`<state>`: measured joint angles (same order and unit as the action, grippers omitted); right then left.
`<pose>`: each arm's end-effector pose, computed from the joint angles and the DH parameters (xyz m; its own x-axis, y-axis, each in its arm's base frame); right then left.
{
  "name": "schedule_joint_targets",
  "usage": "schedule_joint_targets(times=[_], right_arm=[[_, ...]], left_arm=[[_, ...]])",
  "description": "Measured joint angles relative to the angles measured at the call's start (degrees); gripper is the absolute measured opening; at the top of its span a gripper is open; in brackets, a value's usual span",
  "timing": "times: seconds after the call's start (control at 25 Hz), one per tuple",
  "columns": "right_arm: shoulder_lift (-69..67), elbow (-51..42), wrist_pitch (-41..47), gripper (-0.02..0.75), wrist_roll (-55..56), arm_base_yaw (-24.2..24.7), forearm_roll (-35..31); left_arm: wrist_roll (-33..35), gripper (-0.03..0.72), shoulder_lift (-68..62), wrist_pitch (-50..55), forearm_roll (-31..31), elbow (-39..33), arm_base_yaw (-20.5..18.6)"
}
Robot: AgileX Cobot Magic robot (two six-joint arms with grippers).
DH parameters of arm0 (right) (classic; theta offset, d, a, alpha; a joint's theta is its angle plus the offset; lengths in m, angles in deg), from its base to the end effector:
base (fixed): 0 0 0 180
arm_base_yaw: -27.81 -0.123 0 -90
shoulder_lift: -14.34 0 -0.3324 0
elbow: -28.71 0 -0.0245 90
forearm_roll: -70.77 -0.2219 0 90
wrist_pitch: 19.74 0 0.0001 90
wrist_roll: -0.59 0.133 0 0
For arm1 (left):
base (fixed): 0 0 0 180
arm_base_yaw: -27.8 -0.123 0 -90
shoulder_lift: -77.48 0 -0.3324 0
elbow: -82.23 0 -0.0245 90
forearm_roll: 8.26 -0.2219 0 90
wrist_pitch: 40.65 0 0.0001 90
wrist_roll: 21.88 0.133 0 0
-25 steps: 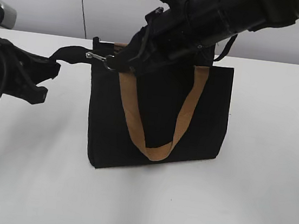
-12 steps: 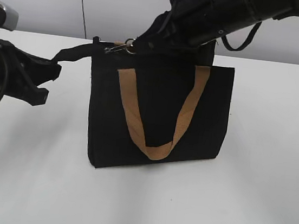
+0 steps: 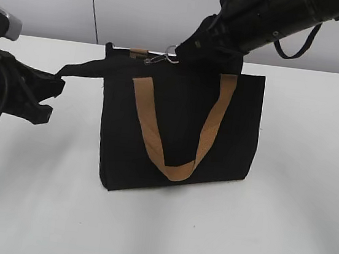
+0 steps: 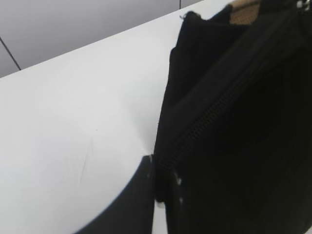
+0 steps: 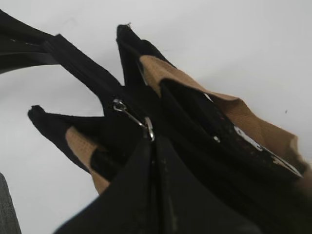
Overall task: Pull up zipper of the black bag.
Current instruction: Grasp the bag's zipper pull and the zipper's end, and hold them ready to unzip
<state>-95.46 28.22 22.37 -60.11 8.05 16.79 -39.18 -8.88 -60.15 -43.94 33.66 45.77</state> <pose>0.3553 0.2044 0.2984 -0.5154 -0.4181 -0.7480 -0.7854 0.5797 0.2172 0.2465 -0.1071 0.2523 -0.3056 0.3970 -0.8654 0.5777 0.7998 0.1629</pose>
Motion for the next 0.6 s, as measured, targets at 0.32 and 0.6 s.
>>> schedule_joint_targets(times=[0.32,0.6], right_arm=[[0.01,0.0,3.43,-0.001,3.63,5.78,4.05],[1.33,0.0,5.4,-0.001,5.81,12.05,8.1]], left_arm=[[0.0,0.015,0.0,2.43,1.05,0.0,0.0],[0.0,0.015,0.0,2.7,1.16,0.0,0.0]])
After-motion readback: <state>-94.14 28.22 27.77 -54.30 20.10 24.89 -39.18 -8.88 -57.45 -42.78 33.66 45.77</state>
